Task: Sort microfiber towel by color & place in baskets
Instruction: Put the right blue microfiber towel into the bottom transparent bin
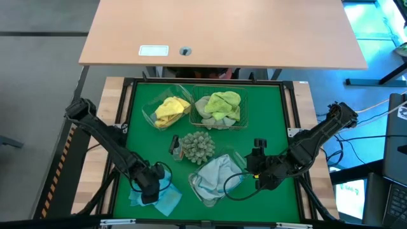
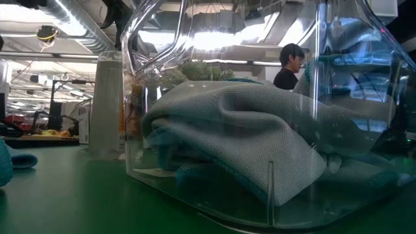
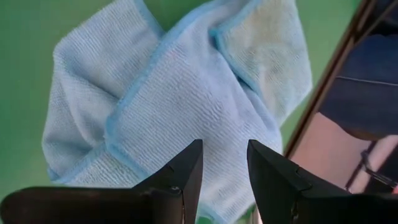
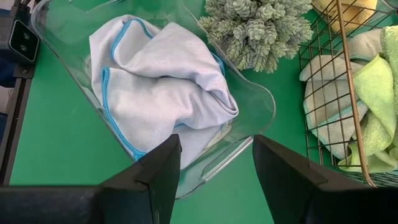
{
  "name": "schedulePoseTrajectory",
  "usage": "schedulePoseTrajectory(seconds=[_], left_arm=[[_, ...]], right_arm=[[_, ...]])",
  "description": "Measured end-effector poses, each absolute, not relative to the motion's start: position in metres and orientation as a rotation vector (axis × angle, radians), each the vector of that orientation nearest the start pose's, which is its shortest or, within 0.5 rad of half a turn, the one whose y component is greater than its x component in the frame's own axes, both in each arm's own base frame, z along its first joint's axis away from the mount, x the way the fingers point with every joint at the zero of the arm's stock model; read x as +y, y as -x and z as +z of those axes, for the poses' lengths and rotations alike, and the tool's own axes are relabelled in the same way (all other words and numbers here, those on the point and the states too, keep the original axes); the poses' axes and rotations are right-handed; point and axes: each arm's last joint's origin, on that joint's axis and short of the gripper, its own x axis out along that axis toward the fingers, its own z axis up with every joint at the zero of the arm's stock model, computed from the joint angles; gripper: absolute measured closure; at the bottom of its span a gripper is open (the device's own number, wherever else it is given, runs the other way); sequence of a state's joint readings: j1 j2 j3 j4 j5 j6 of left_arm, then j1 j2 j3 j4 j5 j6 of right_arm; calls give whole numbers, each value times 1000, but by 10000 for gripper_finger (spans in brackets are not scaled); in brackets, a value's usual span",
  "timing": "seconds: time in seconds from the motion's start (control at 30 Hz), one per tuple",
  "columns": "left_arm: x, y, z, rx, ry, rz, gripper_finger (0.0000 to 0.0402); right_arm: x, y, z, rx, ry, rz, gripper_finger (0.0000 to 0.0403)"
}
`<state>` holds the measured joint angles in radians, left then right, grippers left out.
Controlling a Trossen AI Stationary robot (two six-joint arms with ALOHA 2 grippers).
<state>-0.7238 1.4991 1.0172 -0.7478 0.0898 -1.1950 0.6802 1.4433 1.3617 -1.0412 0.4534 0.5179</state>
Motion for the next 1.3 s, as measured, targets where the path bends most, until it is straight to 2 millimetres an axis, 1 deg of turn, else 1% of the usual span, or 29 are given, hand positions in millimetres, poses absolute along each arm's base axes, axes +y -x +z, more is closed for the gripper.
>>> schedulePoseTrajectory(seconds=[0.23,0.47,0.73,0.8,0.87,1.07,1.23,1.3], left_arm=[[-187,-211,207,1364,561,151,282],[-188,-212,205,1362,556,157,282],[-192,-216,192,1411,544,168,285],[-192,-216,192,1407,543,169,294],[-192,-216,192,1398,540,174,312],[-192,-216,192,1391,536,179,390],[-192,-217,193,1377,539,167,398],[-193,-218,196,1359,540,138,399]], right_arm=[[164,-223,321,954,127,-46,205],[164,-223,321,954,127,-47,205],[164,-223,321,955,127,-46,205],[164,-223,321,954,127,-46,205],[164,-223,321,954,127,-46,205],[164,-223,321,954,127,-46,205],[164,-223,321,955,127,-46,205],[164,-223,321,954,127,-46,205]])
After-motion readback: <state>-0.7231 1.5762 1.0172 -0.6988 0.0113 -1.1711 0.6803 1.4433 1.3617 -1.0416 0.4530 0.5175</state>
